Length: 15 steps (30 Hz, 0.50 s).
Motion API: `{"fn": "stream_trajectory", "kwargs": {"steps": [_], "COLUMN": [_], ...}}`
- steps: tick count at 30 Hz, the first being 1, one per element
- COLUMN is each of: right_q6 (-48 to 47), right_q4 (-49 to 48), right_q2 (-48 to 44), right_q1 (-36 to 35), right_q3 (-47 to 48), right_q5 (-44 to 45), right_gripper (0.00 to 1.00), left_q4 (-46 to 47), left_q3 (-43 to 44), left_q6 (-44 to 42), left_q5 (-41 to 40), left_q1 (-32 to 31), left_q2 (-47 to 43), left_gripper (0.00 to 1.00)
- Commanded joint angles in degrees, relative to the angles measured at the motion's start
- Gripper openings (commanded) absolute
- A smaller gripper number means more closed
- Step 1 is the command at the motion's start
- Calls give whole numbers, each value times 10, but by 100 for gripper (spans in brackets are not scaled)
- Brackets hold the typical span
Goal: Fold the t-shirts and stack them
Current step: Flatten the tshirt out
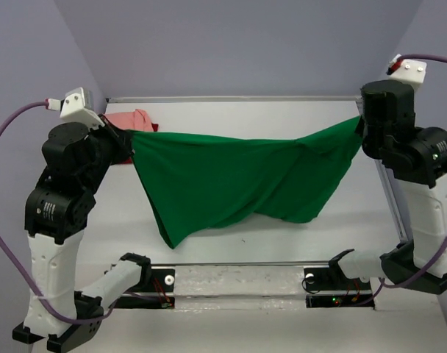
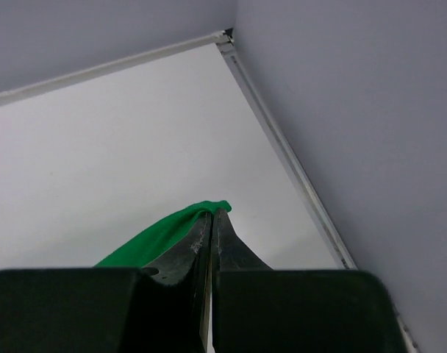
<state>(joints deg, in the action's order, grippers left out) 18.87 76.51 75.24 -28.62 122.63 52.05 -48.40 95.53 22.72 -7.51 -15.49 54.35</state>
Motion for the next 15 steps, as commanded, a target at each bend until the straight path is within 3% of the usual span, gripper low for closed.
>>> {"fn": "stream_trajectory", "kwargs": {"steps": [1, 4, 8, 11, 15], "right_q6": [-39, -71, -66, -77, -87], "right_q4": [-70, -152, -212, -210, -175], "right_q2": [29, 25, 39, 68, 59], "right_q1": [30, 104, 193, 210, 210], "right_q3": [-68, -154, -199, -189, -73], "right_q5": [-8, -147, -325, -305, -283], "right_gripper": [0, 0, 0, 0, 0], "left_q4": [-5, -22, -7, -9, -21], "left_q3": [-2, -13, -16, -4, 47], "left_q6": [-16, -31, -44, -53, -55], "left_q5": [-74, -99, -94, -97, -150], "left_q1": [-17, -31, -32, -38, -63], "left_q2": [31, 59, 77, 99, 104], "left_gripper": [0, 0, 0, 0, 0]}}
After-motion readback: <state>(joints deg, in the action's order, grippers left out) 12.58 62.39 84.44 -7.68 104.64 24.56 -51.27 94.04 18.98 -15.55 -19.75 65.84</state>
